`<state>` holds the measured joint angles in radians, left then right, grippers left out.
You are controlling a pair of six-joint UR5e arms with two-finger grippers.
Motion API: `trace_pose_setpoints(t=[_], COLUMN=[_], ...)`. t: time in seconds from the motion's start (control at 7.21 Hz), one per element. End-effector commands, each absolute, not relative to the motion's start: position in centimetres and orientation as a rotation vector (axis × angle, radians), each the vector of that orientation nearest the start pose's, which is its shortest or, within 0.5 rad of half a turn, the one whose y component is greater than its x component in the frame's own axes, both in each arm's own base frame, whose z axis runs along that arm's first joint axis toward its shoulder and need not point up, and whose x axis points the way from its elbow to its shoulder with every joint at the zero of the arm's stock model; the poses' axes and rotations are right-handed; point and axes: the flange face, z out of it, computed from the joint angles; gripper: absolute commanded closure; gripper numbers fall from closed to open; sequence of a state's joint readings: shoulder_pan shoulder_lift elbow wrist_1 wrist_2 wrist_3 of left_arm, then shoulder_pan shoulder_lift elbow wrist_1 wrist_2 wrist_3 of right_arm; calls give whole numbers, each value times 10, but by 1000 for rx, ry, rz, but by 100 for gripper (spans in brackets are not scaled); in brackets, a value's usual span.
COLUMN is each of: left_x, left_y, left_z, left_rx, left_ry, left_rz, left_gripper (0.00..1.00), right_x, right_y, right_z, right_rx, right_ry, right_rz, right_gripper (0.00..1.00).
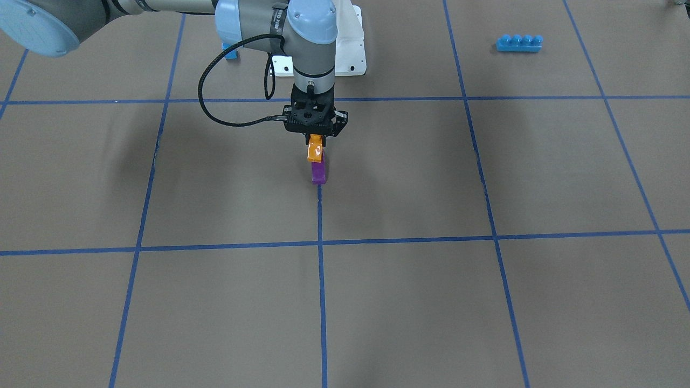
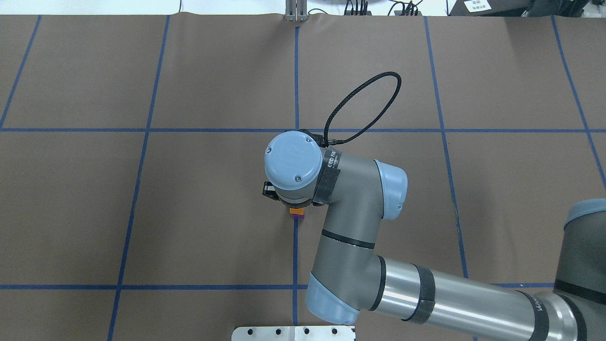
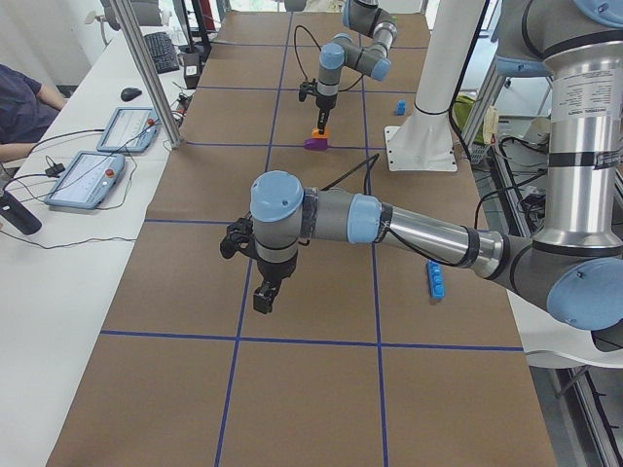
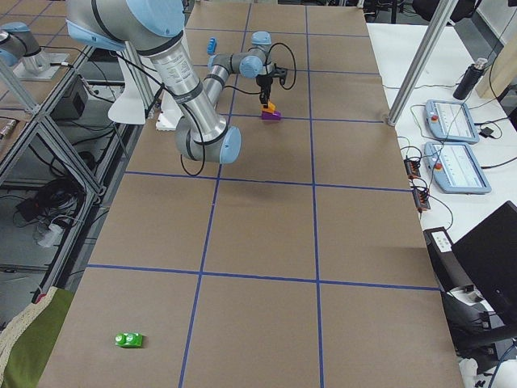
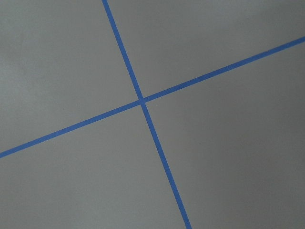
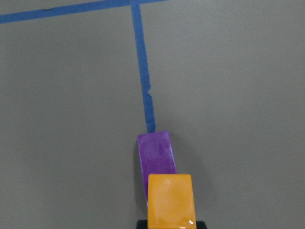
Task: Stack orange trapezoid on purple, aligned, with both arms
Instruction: 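Lower the orange block onto the purple block, aligning their lengths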
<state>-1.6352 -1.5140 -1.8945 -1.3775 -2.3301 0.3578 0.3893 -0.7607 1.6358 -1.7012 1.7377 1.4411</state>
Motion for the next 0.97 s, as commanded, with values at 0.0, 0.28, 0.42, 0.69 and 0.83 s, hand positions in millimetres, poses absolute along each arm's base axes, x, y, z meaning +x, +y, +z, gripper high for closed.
trace_pose_setpoints(t=[0.0, 0.28, 0.42, 0.69, 0.83], left_x=[-94, -94, -94, -94, -94], left_y=[-454, -453, -453, -453, -454], left_z=[548, 549, 549, 549, 548], left_rx=[229, 227, 227, 227, 229], left_ry=[730, 731, 731, 731, 730], left_rz=[308, 307, 307, 307, 308], left_gripper=[0, 0, 0, 0, 0], right_x=[-606, -607, -607, -608, -608], right_y=[-369, -368, -368, -367, -367], right_z=[160, 160, 160, 165, 165], right_rx=[51, 68, 76, 85, 89], right_ry=[-755, -753, -752, -746, -744], right_rz=[175, 142, 120, 98, 86], right_gripper=[100, 100, 100, 100, 100])
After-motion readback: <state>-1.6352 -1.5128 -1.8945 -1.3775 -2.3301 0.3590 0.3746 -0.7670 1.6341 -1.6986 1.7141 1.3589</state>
